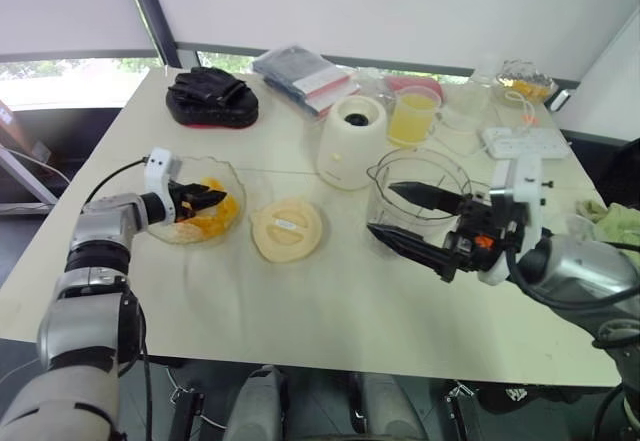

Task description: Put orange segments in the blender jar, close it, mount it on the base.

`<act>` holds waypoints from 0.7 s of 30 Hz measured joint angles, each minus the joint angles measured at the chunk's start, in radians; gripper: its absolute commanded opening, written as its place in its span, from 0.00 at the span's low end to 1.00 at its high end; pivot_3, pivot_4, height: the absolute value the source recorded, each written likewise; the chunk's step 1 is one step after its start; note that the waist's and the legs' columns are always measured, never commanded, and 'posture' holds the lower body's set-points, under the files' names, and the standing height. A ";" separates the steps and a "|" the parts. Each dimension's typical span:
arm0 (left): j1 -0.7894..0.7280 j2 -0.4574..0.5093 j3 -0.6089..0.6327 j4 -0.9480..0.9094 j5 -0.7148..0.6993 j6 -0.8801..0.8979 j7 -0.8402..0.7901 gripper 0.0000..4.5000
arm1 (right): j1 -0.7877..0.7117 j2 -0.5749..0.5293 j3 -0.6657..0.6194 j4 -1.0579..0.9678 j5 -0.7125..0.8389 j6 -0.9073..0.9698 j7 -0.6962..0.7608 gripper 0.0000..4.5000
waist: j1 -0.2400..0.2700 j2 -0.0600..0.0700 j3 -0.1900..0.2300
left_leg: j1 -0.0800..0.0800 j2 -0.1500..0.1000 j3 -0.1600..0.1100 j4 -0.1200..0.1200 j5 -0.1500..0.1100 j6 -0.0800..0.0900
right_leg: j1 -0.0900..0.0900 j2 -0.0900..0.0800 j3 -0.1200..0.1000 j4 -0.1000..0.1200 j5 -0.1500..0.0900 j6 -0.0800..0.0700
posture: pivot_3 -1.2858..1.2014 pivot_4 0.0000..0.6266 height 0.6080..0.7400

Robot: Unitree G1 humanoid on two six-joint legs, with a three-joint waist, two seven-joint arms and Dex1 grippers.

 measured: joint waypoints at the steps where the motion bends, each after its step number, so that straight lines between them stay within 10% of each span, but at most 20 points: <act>1: -0.003 -0.002 -0.004 0.006 0.002 0.008 0.003 0.64 | 0.000 0.003 0.000 0.000 -0.002 0.000 -0.001 0.78 | 0.000 0.000 0.000 | 0.000 0.000 0.000 0.000 0.000 0.000 | 0.000 0.000 0.000 0.000 0.000 0.000 | 0.52 0.24 1.00; 21: -0.083 -0.068 -0.078 0.190 0.104 -0.066 0.175 0.64 | 0.043 0.004 -0.007 -0.033 -0.008 0.001 -0.039 0.78 | 0.000 0.000 0.000 | 0.000 0.000 0.000 0.000 0.000 0.000 | 0.000 0.000 0.000 0.000 0.000 0.000 | 0.52 0.24 1.00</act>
